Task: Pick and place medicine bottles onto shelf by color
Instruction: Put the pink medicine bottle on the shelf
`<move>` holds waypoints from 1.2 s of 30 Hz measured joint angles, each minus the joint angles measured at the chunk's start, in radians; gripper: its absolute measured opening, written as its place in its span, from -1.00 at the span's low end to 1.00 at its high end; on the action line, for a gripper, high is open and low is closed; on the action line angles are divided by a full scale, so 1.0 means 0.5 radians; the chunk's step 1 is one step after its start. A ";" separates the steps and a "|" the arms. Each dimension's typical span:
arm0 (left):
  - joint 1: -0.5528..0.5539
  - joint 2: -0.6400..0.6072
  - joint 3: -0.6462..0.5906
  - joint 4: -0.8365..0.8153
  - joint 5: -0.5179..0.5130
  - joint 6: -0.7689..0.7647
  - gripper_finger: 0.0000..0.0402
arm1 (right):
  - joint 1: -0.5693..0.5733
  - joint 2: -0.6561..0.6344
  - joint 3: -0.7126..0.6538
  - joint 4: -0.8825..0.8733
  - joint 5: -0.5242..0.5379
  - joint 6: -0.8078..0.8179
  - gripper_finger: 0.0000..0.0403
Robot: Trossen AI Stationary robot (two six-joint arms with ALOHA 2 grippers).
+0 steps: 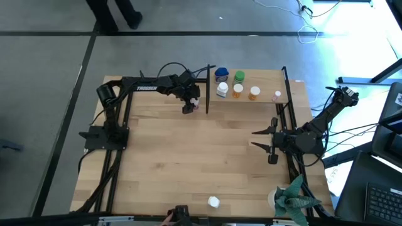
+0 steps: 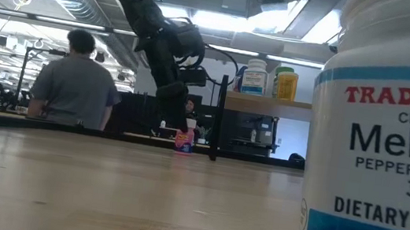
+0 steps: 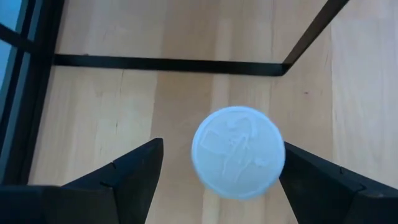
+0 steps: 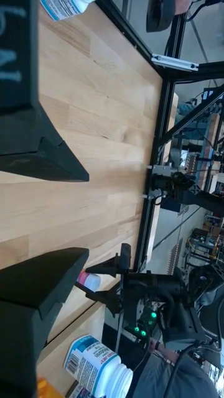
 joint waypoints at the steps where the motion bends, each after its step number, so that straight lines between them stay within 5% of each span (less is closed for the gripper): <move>1: 0.000 0.000 0.000 0.001 0.000 0.000 0.48 | 0.000 0.000 0.000 0.000 0.000 0.000 -0.08; 9: -0.003 0.000 0.000 0.001 -0.012 0.001 0.33 | 0.000 0.000 0.000 0.000 0.000 0.000 -0.08; 21: -0.059 -0.006 0.005 -0.064 -0.072 -0.006 -0.21 | 0.000 0.000 0.000 0.000 0.000 0.000 -0.08; 36: -0.212 -0.235 0.001 -0.369 -0.117 -0.126 -0.23 | 0.001 0.000 0.000 0.000 0.000 0.000 -0.08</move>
